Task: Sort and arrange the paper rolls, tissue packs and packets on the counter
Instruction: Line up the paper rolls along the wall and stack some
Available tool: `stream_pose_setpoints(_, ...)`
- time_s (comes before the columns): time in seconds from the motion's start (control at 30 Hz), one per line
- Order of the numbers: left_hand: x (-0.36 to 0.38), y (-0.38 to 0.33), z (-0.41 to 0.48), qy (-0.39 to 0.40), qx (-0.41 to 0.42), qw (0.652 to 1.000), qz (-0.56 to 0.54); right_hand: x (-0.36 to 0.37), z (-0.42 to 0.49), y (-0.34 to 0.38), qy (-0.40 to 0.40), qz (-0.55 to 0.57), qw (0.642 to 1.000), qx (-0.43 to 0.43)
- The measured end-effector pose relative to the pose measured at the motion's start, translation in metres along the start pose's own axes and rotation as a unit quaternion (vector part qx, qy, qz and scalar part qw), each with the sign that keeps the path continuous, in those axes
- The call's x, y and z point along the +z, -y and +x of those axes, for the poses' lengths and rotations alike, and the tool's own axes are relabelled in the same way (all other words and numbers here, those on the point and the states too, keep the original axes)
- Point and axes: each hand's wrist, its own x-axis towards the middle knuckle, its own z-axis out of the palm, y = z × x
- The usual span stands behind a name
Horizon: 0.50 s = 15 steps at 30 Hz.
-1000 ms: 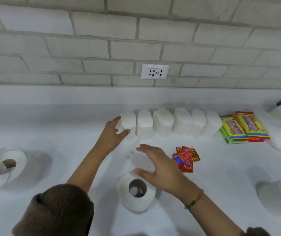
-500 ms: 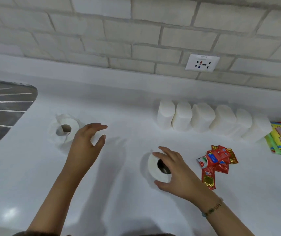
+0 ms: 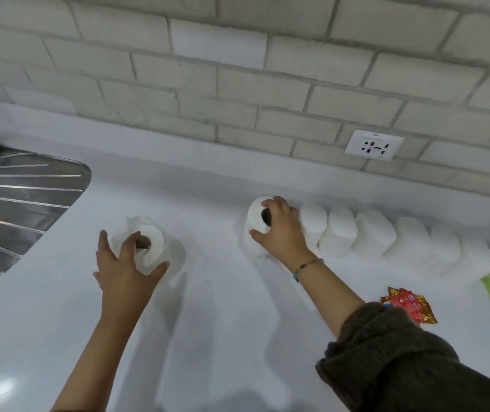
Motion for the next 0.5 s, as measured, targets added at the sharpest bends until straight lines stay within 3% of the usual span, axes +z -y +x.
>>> stream_pose_setpoints(0.1, 0.007, 0.004, 0.0, 0.021, -0.027, 0.997, -0.074, 0.017, 0.01, -0.01, 0.036, -0.065, 0.997, 0.034)
stream_pose_setpoints(0.3, 0.032, -0.017, 0.021, 0.084, 0.007, 0.993, -0.081, 0.021, 0.016, -0.016, 0.036, -0.137, 0.99, 0.02)
stream_pose_setpoints(0.5, 0.072, -0.065, 0.052, 0.15, 0.064, 0.982, -0.097, -0.005, -0.011, -0.006, -0.043, -0.011, 0.998, -0.047)
